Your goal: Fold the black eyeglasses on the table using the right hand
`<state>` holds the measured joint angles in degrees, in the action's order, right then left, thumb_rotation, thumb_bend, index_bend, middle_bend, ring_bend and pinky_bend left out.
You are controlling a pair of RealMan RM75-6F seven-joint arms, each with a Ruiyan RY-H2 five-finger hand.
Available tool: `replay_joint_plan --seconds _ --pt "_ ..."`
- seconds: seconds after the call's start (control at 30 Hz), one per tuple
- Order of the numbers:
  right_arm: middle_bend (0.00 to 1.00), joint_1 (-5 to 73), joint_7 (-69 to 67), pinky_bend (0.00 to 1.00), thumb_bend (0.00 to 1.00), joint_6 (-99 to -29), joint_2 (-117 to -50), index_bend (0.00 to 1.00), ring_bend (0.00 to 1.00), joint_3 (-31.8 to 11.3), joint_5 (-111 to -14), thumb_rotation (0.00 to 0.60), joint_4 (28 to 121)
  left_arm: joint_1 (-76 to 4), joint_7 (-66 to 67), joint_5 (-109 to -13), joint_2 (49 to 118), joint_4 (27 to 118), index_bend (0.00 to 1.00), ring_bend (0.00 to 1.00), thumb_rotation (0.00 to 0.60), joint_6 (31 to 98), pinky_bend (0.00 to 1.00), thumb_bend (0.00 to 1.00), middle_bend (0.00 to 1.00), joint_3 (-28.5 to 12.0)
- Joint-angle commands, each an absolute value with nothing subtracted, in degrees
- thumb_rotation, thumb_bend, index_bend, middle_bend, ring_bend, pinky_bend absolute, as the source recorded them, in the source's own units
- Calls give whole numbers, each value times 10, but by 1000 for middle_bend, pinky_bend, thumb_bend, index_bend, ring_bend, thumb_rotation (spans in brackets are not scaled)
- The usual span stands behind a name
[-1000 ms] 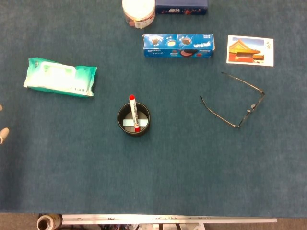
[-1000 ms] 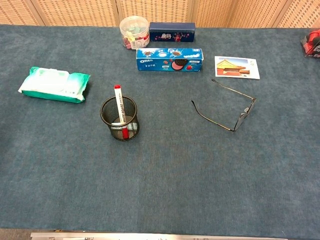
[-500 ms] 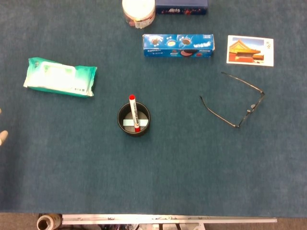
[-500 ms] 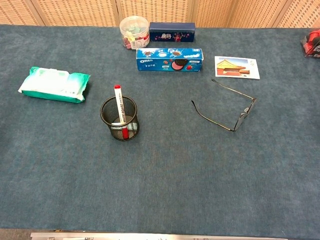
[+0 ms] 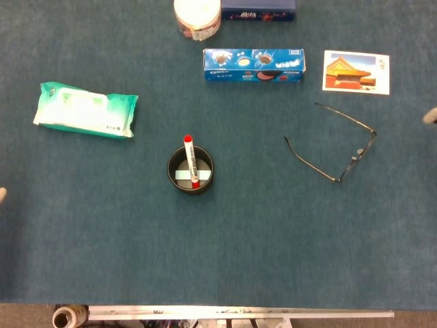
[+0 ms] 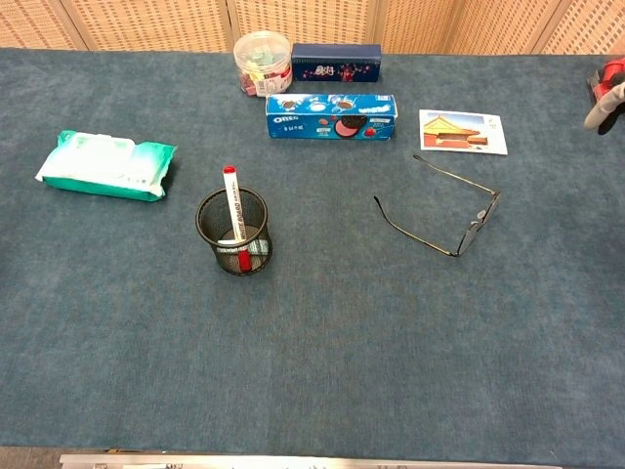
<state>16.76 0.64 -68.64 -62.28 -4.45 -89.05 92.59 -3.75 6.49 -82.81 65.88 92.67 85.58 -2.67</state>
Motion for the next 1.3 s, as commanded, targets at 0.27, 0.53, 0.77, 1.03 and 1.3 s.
replay_joint_plan --seconds 0.27,0.53,0.77,1.03,1.3 --pt "349 241 3 346 1000 -581 -605 318 227 -46 -878 600 949 -35 56 -823 662 916 454 312 600 853 515 38 384 -26" --pt "240 269 -15 285 1000 -544 -616 244 136 -38 -875 600 947 -34 51 -822 662 912 454 312 600 851 515 38 384 -25" --pt "227 291 -49 276 1000 -515 -620 234 124 -26 -885 600 945 -33 50 -821 663 911 454 312 600 850 515 38 384 -25" --pt "227 317 -70 276 1000 -481 -624 234 124 -11 -897 600 944 -32 53 -820 663 912 454 312 600 850 515 38 383 -25" --pt "227 342 -73 255 1000 -450 -639 234 124 0 -900 600 933 -30 52 -816 664 911 454 312 600 849 515 38 382 -25"
